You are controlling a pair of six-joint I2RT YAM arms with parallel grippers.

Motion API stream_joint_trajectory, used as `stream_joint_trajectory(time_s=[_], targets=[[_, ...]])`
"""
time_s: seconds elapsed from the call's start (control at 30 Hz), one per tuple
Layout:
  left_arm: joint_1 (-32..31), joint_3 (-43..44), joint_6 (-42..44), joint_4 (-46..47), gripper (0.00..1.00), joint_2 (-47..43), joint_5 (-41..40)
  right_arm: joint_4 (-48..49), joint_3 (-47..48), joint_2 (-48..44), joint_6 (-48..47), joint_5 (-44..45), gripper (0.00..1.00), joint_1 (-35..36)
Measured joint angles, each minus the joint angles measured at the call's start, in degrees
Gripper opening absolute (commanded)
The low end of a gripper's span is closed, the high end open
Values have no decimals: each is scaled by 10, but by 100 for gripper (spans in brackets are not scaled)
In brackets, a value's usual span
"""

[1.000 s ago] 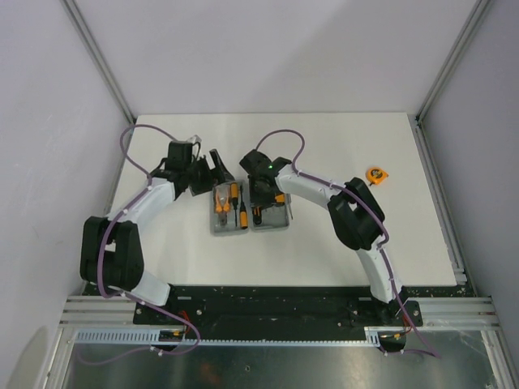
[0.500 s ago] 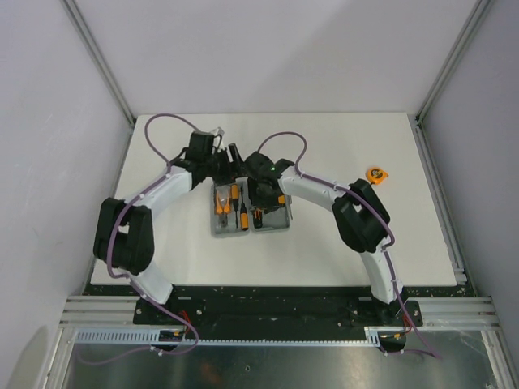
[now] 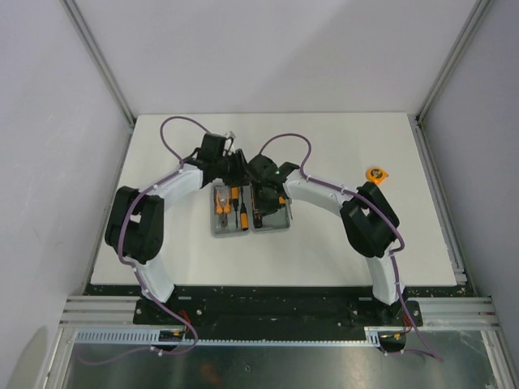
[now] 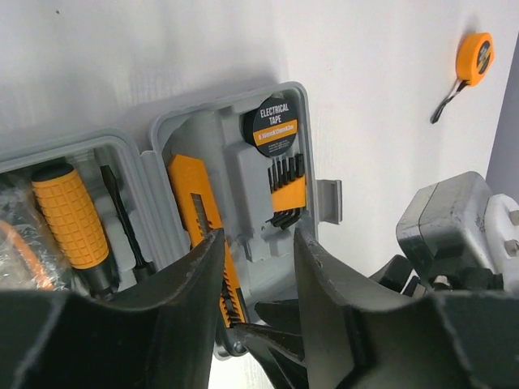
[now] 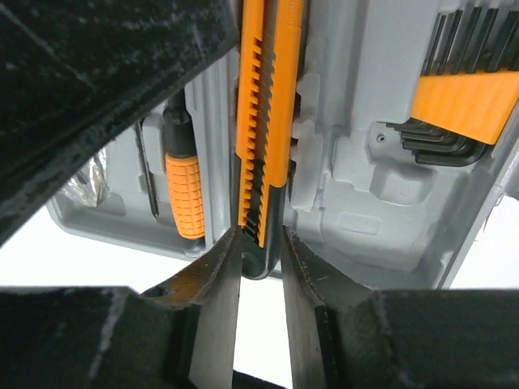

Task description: Pack the tool kit

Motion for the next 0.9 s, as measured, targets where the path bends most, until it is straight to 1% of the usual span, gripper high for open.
stream_joint_trajectory(time_s=[0.2,0.5,0.9], targets=[[-15,-9,0,0,38,16,-6,6,-17,0,0,-6,24,0],[-30,-21,-1,-2,30,58,-6,22,-19,0,-3,-12,20,0],[-30,-25,-3,-1,25,66,-15,33,-28,2,-11,-18,17,-1]])
